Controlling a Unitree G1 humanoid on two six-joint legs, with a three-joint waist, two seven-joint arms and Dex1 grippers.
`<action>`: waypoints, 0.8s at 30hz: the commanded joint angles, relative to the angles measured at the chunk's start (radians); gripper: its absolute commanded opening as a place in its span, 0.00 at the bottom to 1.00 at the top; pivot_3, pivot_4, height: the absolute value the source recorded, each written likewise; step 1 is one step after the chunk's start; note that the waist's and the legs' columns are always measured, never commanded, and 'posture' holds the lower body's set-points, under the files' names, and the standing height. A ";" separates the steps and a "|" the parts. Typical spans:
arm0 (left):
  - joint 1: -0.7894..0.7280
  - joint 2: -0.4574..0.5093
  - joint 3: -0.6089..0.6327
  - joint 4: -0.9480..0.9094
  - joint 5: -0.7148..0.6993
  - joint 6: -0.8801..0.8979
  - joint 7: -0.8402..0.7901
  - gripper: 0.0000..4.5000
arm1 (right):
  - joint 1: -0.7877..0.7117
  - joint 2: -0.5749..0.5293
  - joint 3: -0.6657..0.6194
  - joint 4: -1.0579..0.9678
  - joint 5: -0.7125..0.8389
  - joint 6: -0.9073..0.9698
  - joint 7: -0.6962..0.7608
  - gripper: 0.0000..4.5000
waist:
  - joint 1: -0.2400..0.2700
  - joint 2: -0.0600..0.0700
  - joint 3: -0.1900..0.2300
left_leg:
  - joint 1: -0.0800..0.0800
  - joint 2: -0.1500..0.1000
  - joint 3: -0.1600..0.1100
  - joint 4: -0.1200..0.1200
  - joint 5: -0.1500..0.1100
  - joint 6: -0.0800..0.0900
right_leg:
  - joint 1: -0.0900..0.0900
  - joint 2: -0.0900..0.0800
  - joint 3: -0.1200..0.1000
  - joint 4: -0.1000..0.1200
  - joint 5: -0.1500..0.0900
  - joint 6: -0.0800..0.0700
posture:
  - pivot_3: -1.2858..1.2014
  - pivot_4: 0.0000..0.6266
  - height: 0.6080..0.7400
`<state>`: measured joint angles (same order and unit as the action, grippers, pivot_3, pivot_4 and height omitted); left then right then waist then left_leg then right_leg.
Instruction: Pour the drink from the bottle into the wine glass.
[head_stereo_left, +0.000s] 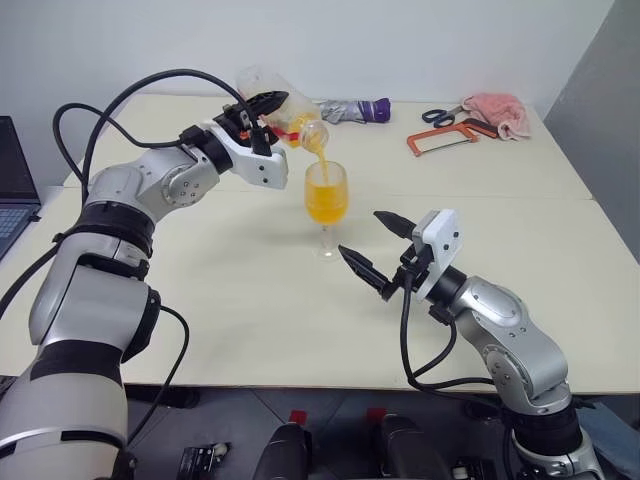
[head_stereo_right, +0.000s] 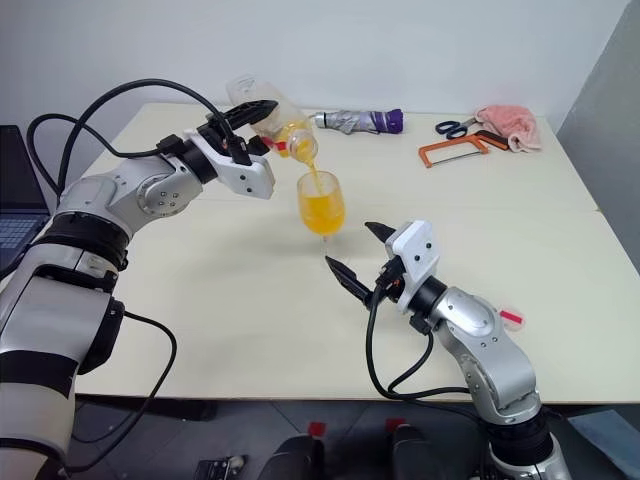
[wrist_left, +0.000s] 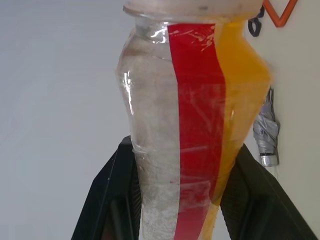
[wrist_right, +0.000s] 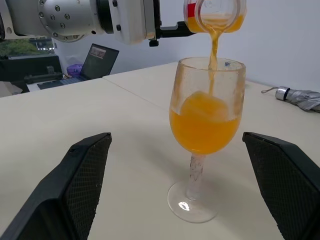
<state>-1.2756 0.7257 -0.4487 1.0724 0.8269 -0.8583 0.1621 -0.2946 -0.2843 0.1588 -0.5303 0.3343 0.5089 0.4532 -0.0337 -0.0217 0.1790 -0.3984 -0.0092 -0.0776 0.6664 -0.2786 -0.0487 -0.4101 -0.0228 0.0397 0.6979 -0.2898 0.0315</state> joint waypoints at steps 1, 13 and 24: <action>-0.043 0.021 0.007 0.002 -0.008 -0.002 0.017 0.37 | -0.001 0.005 -0.002 -0.039 0.007 -0.020 0.001 1.00 | 0.000 0.000 0.000 | 0.000 0.000 0.000 0.000 0.000 0.000 | 0.000 0.000 0.000 0.000 0.000 0.000 | 0.52 0.24 1.00; -0.039 0.016 0.015 0.004 -0.021 -0.001 0.005 0.37 | 0.001 0.002 -0.001 -0.045 0.011 -0.014 0.004 1.00 | 0.000 0.000 0.000 | 0.000 0.000 0.000 0.000 0.000 0.000 | 0.000 0.000 0.000 0.000 0.000 0.000 | 0.52 0.24 1.00; 0.029 -0.057 0.131 0.003 -0.280 0.021 -0.220 0.37 | -0.015 0.008 -0.001 -0.035 0.001 -0.028 0.000 1.00 | 0.000 0.000 0.000 | 0.000 0.000 0.000 0.000 0.000 0.000 | 0.000 0.000 0.000 0.000 0.000 0.000 | 0.52 0.24 1.00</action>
<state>-1.2549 0.6707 -0.3673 1.0915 0.6298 -0.8507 -0.0070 -0.2944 -0.2824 0.1613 -0.5303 0.3336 0.5089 0.4538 -0.0340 -0.0217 0.1789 -0.3982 -0.0090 -0.0774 0.6669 -0.2786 -0.0489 -0.4100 -0.0229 0.0398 0.6981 -0.2898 0.0315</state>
